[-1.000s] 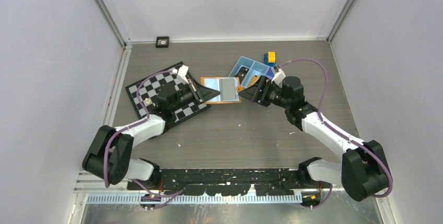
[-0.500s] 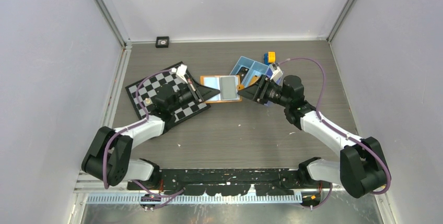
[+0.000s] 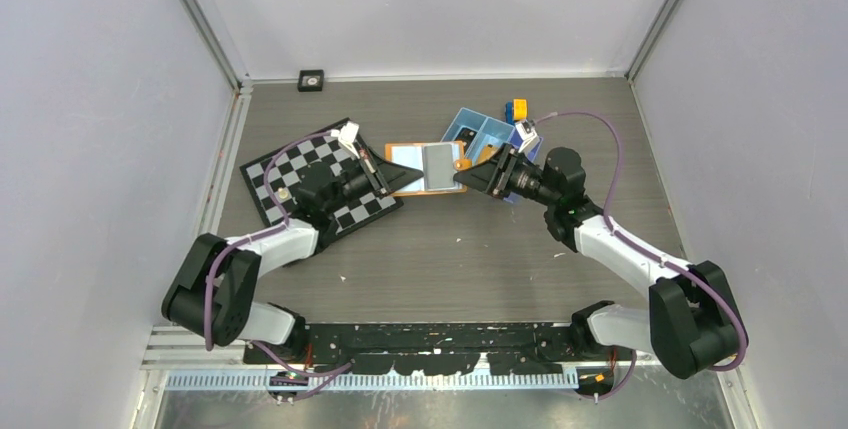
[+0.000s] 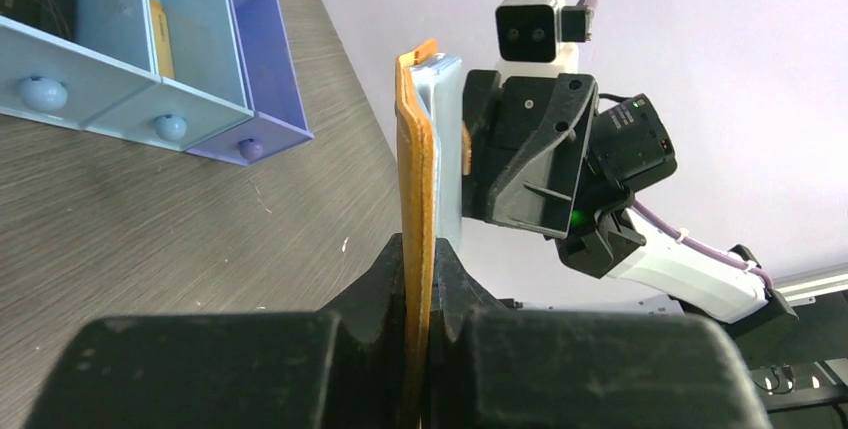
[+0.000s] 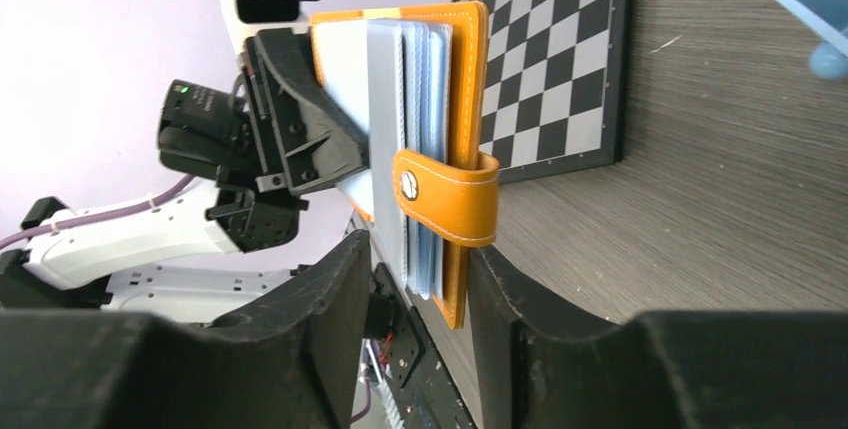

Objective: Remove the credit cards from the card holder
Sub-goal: Remove the credit card from the card holder.

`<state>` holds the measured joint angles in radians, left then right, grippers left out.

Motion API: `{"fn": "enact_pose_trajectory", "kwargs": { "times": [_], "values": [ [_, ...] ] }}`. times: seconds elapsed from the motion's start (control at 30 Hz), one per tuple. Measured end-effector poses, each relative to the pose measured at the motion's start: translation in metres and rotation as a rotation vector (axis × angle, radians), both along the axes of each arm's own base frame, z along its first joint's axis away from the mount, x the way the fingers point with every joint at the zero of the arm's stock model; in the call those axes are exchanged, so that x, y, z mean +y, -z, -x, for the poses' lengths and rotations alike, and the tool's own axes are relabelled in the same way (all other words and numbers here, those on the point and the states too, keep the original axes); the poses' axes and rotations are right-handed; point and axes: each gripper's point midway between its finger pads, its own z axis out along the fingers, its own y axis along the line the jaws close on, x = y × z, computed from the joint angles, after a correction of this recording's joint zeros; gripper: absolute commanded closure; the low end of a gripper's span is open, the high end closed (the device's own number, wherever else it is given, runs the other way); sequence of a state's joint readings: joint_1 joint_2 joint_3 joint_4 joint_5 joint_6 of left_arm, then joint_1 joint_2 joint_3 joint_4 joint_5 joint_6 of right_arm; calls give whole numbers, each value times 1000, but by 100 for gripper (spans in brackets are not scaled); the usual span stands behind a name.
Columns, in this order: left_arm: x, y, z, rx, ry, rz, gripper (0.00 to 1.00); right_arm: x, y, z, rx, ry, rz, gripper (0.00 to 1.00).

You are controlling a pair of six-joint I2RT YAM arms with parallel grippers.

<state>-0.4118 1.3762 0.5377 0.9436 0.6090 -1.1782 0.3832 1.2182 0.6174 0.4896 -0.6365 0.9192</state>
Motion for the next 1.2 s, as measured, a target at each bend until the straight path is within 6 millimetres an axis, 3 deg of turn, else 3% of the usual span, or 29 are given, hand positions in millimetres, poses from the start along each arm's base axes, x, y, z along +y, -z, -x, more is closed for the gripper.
{"fn": "enact_pose_trajectory", "kwargs": {
  "times": [0.1, 0.3, 0.6, 0.83, 1.07, 1.2],
  "values": [
    [-2, 6, -2, 26, 7, 3, 100, 1, -2, 4, -12, -18, -26, 68],
    [-3, 12, -4, 42, 11, 5, 100, 2, -11, 8, -36, -32, -50, 78],
    [-3, 9, -3, 30, 16, 10, 100, 3, -15, 9, -43, -43, -64, 84],
    [-4, 10, -2, 29, 19, 9, 100, 1, -4, 8, -19, -30, -29, 91],
    [-4, 10, -2, 29, 21, 8, 100, 0, 5, 4, -1, -11, 19, 89],
    [-4, 11, -2, 27, 21, 3, 100, 2, 6, 4, -4, -12, 40, 76]
  ]
}}
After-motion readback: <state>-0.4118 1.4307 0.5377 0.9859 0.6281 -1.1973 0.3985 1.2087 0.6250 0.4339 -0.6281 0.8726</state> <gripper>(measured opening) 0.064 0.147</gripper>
